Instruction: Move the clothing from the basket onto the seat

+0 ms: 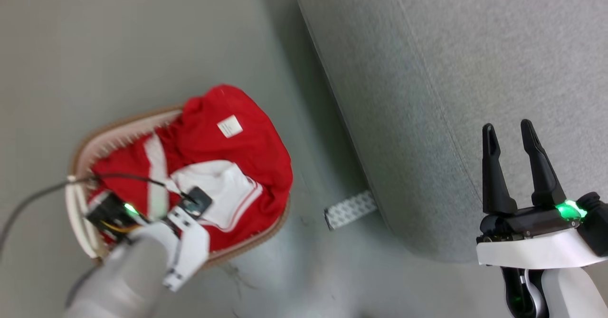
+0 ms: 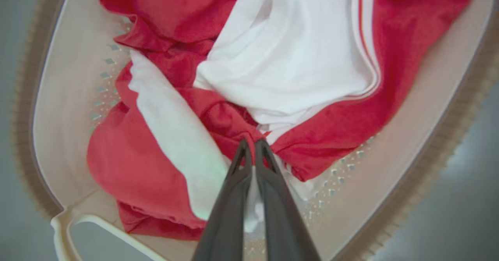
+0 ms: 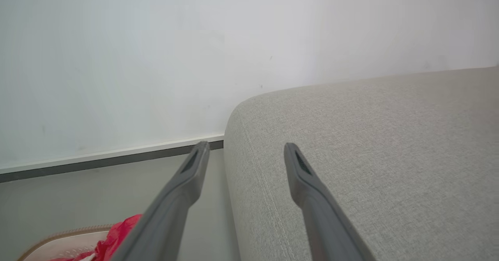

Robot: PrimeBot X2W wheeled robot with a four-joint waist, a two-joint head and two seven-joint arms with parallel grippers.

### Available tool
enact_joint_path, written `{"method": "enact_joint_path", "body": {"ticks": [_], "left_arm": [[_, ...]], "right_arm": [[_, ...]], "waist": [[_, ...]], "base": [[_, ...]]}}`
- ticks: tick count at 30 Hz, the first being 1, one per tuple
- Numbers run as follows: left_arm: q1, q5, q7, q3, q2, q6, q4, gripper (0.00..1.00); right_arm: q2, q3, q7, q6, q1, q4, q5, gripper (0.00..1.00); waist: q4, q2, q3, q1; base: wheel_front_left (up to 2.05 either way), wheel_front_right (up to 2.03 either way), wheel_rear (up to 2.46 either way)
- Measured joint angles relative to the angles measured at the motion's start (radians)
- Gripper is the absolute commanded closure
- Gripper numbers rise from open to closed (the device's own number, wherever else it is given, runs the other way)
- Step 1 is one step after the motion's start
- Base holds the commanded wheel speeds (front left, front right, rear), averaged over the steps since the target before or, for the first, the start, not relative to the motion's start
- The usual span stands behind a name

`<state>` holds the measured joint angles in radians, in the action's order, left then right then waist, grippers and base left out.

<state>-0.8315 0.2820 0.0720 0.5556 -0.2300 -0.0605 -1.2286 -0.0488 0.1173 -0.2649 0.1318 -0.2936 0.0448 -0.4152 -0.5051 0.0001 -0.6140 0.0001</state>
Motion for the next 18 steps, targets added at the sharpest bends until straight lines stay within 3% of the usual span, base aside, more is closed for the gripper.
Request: {"method": "enact_joint_path", "body": {"ticks": [5, 10, 14, 18], "left_arm": [[0.067, -0.072, -0.107, -0.036, 0.088, 0.009, -0.001, 1.00], [0.095, -0.151, -0.196, -0.069, 0.153, -0.002, 0.008, 1.00], [0.113, -0.225, -0.242, -0.094, 0.173, -0.031, 0.019, 1.00], [0.136, -0.307, -0.289, -0.093, 0.177, -0.058, 0.072, 1.00]], "right_arm": [[0.000, -0.021, 0.000, 0.000, 0.013, 0.023, 0.059, 0.00], [0.001, -0.015, 0.000, 0.000, 0.043, 0.029, 0.013, 0.00], [0.001, -0.007, 0.000, 0.000, 0.070, 0.044, 0.037, 0.00], [0.001, 0.005, 0.000, 0.000, 0.100, 0.049, -0.011, 0.00]], "waist": [[0.038, 0.0000, 0.112, -0.0001], [0.091, 0.0000, 0.236, -0.0001], [0.139, 0.0000, 0.334, -0.0002], [0.193, 0.0000, 0.421, -0.0003]], "base": [[0.00, 0.00, 0.00], [0.00, 0.00, 0.00], [0.00, 0.00, 0.00], [0.00, 0.00, 0.00]]}}
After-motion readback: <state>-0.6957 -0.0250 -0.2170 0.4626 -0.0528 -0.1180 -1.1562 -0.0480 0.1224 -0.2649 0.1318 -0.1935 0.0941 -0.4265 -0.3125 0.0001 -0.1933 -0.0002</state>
